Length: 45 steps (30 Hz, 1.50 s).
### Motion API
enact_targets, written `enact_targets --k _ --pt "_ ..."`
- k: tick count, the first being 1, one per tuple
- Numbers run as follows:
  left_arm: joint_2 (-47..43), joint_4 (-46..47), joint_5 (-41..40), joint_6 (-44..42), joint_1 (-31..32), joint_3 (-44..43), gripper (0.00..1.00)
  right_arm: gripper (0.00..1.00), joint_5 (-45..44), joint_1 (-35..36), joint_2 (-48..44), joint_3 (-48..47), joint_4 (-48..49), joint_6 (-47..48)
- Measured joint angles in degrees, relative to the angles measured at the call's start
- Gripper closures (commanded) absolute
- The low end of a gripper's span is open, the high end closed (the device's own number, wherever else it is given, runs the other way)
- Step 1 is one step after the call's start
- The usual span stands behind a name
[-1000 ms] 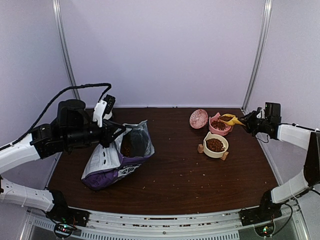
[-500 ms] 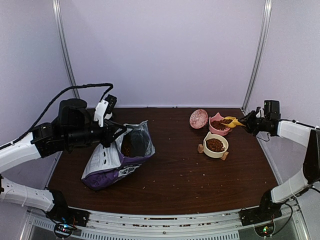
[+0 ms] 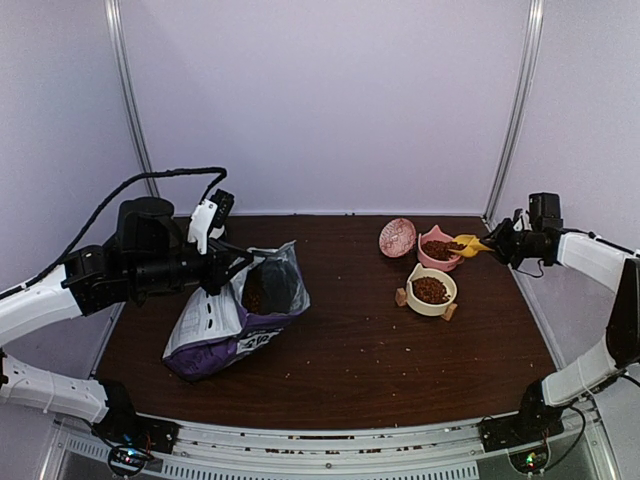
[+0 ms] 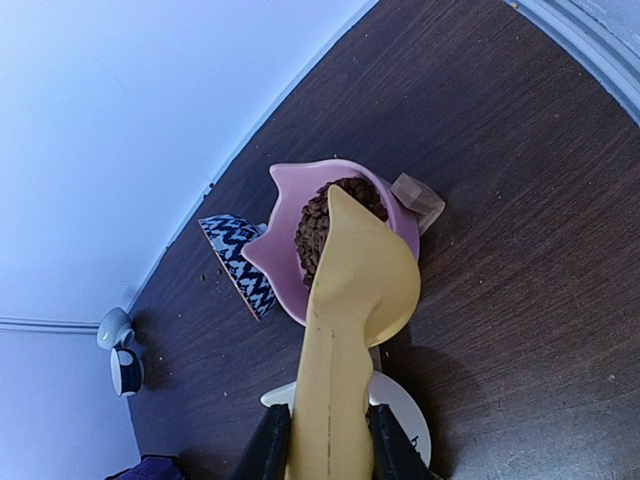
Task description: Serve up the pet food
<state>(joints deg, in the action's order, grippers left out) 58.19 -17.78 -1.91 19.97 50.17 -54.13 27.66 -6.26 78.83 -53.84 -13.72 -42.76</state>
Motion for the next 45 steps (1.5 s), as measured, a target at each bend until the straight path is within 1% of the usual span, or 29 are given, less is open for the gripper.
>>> enact_targets --k 8,18,25,29,35,45 --pt "-0.02 0.00 0.02 -0.17 0.00 0.00 1.00 0.95 -2.21 0.00 -0.33 -2.32 -3.78 3.48" --pt "-0.02 -0.02 0.02 -0.17 0.00 0.00 1.00 0.94 -2.14 0.00 -0.50 -5.75 -7.52 7.82" --pt "-0.02 -0.02 0.04 -0.17 0.00 0.00 1.00 0.94 -2.23 0.90 -0.52 -10.14 -11.30 13.70" --pt "-0.02 -0.02 0.20 -0.17 0.00 0.00 1.00 0.94 -4.98 3.56 -0.66 -12.70 -14.56 18.99" --pt "-0.07 -0.04 0.50 -0.15 0.00 0.00 1.00 0.94 -11.61 8.26 -0.66 -14.21 -18.38 26.16" --pt "-0.63 -0.33 0.61 -0.13 0.00 0.00 1.00 0.94 -18.80 11.93 -0.66 -14.91 -20.20 32.85"
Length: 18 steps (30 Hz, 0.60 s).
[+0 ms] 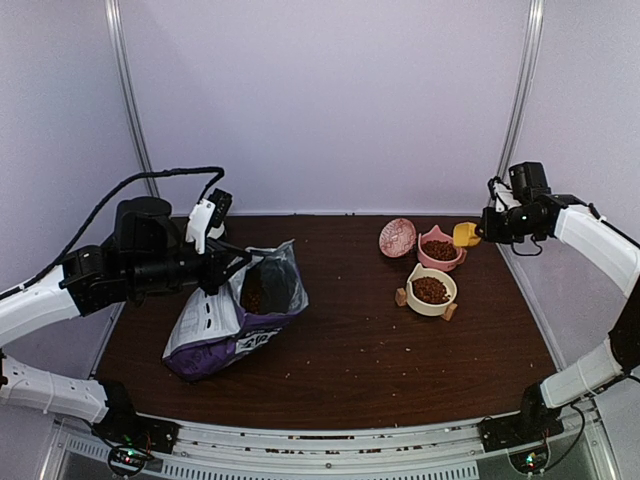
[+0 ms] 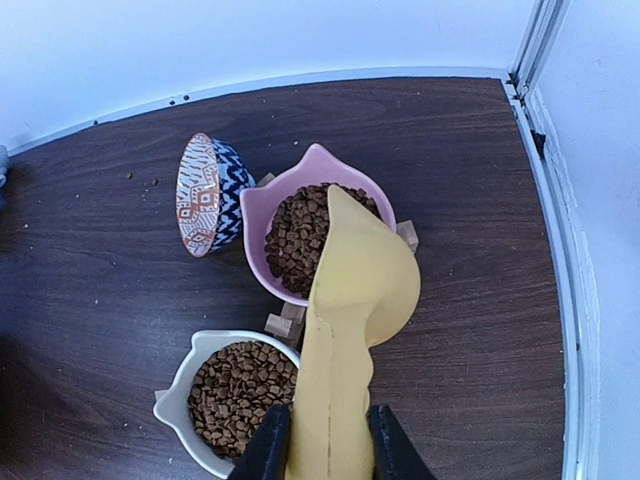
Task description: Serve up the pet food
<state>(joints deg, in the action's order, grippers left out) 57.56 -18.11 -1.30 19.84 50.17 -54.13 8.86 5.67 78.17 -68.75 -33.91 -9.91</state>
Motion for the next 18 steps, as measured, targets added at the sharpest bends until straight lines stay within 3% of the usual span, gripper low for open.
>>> enact_targets --k 11,18 --pt "-1.46 -1.07 -0.13 0.31 -0.31 0.00 1.00 0.94 -7.63 5.97 -7.65 2.27 2.01 3.30" --pt "-2.08 -1.33 -0.48 1.36 -0.35 0.00 1.00 0.94 -2.47 15.43 -14.99 6.01 5.84 -6.27"
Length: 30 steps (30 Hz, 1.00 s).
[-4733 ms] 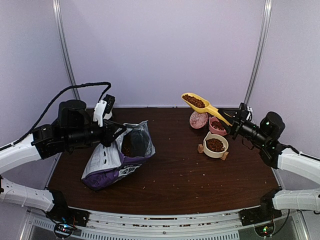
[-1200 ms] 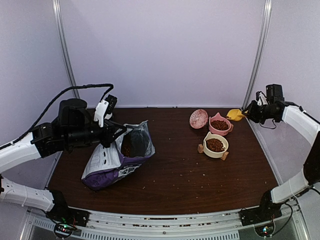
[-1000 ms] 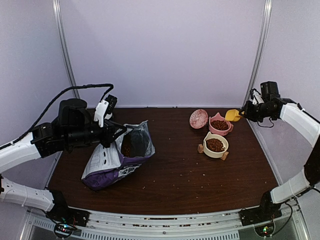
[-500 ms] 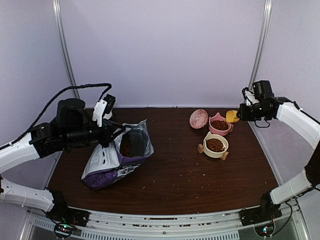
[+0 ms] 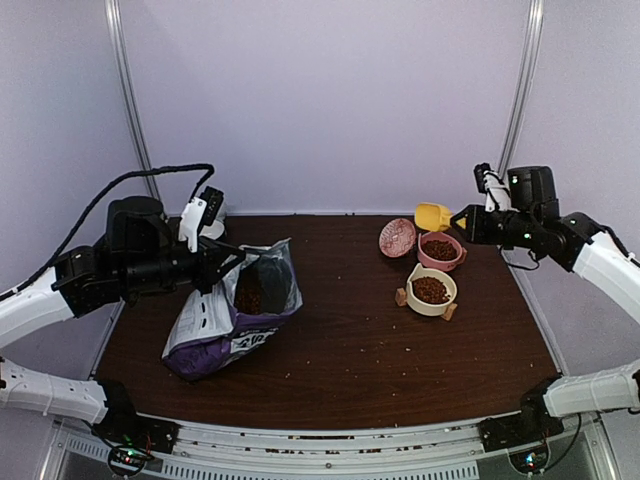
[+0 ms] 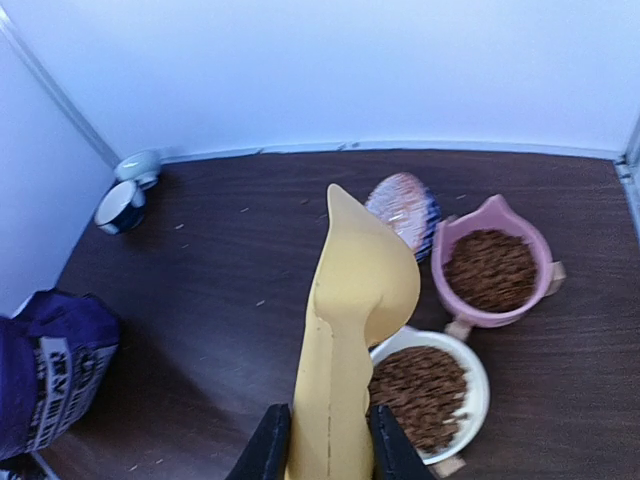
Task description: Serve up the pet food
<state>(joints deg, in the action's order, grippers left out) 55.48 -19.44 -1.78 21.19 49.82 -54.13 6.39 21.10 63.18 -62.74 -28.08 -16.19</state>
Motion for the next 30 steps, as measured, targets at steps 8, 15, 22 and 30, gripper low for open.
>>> enact_targets --k 8,15,22,30 --pt "0.00 -1.44 1.05 0.22 -0.24 -0.98 1.00 0.94 12.57 8.98 -7.80 21.49 15.37 -19.39" --pt "-0.13 -7.69 4.57 -0.42 -0.70 -5.68 1.00 0.93 15.96 13.05 -15.76 41.51 25.81 -34.60" --pt "1.79 -18.93 14.29 -5.42 -0.76 -15.61 1.00 0.89 14.60 13.07 -20.15 50.25 33.33 -40.79" --pt "6.19 -21.77 26.40 -9.68 -0.59 -19.85 1.00 0.70 11.26 13.07 -20.92 57.79 40.68 -43.78"
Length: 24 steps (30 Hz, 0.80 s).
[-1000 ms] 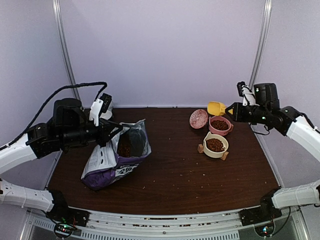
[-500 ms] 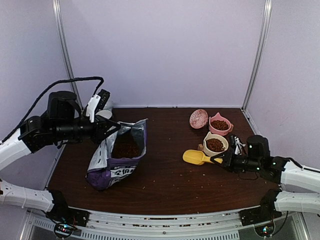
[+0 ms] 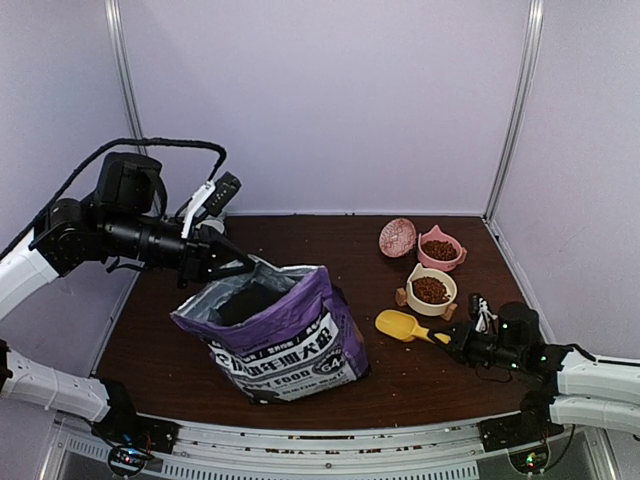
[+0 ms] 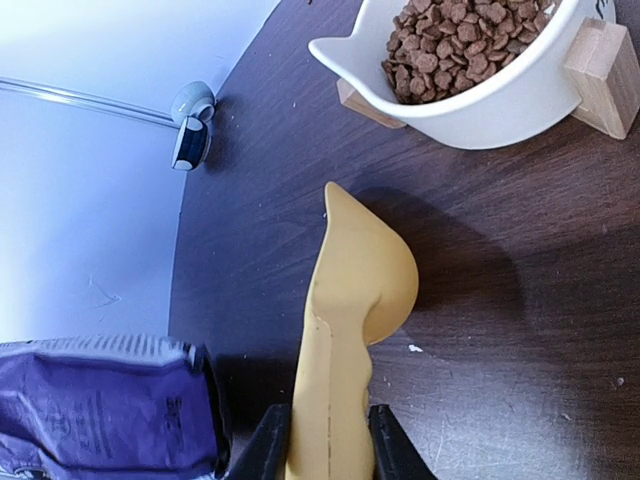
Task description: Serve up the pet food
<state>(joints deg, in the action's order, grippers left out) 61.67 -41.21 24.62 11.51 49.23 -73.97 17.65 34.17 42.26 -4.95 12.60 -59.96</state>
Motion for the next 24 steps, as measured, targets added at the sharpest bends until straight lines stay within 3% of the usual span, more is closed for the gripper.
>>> enact_targets --k 5,12,20,24 --pt "2.32 -0.04 2.99 -1.49 0.00 -0.76 1.00 0.45 -2.58 0.00 -0.35 0.98 -0.35 -0.42" --pt "5.03 0.35 5.81 -2.67 0.00 -0.94 1.00 0.23 -8.13 0.00 -4.09 1.20 -6.25 0.37" --pt "6.88 1.25 6.56 -3.10 0.00 -1.11 1.00 0.04 -17.66 0.00 -7.56 -0.76 -20.52 0.98" --pt "7.37 1.31 7.28 -3.10 0.00 -1.38 1.00 0.00 -22.58 0.00 -7.50 -3.52 -27.54 1.29"
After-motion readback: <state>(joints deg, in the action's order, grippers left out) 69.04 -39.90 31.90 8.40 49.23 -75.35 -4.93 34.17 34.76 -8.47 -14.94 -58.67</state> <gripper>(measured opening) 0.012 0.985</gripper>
